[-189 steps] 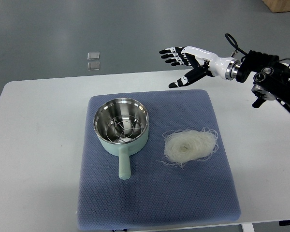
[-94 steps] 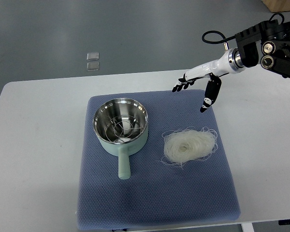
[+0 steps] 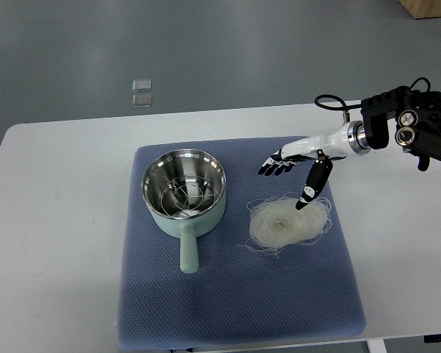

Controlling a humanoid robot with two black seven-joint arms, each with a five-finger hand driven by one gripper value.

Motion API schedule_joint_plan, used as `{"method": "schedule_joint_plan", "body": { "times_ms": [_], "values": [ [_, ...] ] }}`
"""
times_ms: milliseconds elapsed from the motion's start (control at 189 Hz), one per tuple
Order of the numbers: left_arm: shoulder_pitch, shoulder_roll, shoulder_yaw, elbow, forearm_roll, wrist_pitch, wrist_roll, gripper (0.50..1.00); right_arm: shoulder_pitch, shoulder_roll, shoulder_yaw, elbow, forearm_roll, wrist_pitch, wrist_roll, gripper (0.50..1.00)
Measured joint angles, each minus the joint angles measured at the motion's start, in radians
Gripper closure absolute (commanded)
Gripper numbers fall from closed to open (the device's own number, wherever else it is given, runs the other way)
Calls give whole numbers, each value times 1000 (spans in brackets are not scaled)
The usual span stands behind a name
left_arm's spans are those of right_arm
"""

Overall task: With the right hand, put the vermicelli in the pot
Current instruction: 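Lower the right hand onto the vermicelli and close fingers around it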

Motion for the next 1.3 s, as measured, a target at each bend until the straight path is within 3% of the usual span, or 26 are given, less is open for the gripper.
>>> {"method": "schedule_joint_plan", "body": {
  "times_ms": [456, 599, 673, 785, 1124, 1299],
  "values": [
    [0, 0, -1, 0, -1, 1, 0, 500, -83, 9, 0, 0, -67, -30, 4, 585],
    [0, 0, -1, 1, -1, 1, 0, 500, -104, 9, 0, 1, -70, -49, 10, 642],
    [0, 0, -1, 1, -2, 2, 0, 500, -116, 9, 1, 4, -71, -53, 11, 724],
    [0, 0, -1, 3, -2, 2, 0, 500, -129, 8, 2, 12, -72, -56, 12, 999],
    [0, 0, -1, 5, -2, 2, 0, 500, -129, -6, 8, 44, -105, -73, 24, 1000],
    [0, 0, -1, 6, -2, 2, 0, 500, -78, -62, 61, 101, -78, -63, 25, 1000]
  ]
}}
